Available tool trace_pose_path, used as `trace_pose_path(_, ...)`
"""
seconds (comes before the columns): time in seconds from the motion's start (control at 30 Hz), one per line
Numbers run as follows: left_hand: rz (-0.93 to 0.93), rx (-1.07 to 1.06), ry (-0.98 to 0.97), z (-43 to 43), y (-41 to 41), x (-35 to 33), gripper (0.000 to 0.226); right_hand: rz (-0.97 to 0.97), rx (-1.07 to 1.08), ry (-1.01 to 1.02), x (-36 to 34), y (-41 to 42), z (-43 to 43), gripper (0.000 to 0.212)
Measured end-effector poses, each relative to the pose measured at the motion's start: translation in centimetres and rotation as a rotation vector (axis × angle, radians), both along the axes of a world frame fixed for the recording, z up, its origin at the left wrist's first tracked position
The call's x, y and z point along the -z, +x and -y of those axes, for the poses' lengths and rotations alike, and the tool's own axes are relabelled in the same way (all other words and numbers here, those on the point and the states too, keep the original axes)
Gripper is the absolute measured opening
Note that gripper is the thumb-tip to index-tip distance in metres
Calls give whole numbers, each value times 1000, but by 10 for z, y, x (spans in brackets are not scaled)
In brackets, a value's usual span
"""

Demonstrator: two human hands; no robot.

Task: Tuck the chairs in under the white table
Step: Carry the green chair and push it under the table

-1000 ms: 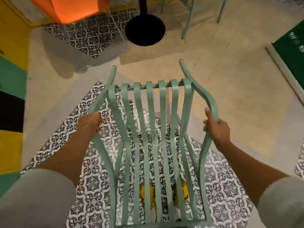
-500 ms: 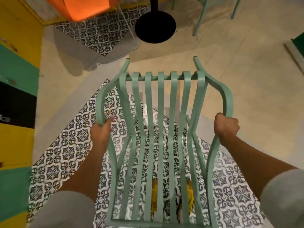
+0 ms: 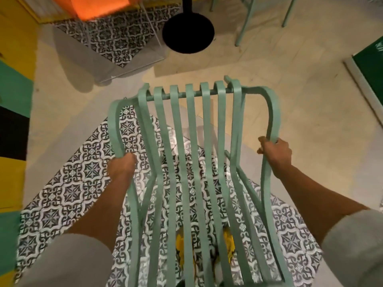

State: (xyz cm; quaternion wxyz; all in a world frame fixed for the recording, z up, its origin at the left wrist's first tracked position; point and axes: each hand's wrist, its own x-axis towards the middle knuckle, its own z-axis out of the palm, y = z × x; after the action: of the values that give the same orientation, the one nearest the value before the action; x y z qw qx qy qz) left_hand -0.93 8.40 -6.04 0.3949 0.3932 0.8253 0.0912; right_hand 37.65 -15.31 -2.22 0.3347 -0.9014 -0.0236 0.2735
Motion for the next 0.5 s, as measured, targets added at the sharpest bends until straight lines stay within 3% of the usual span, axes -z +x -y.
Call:
trace_pose_path(0.17, 9, 5, -11, -4, -1, -5, 24, -42, -77, -149, 41, -29, 42, 44)
trace_pose_path(0.43, 171, 170, 49, -13, -20, -21, 35, -46, -119, -247, 36, -30, 21, 50)
trace_pose_path(0.5, 209, 224, -16, 5, -32, -20, 37, -54, -129, -264, 36, -32, 21, 51)
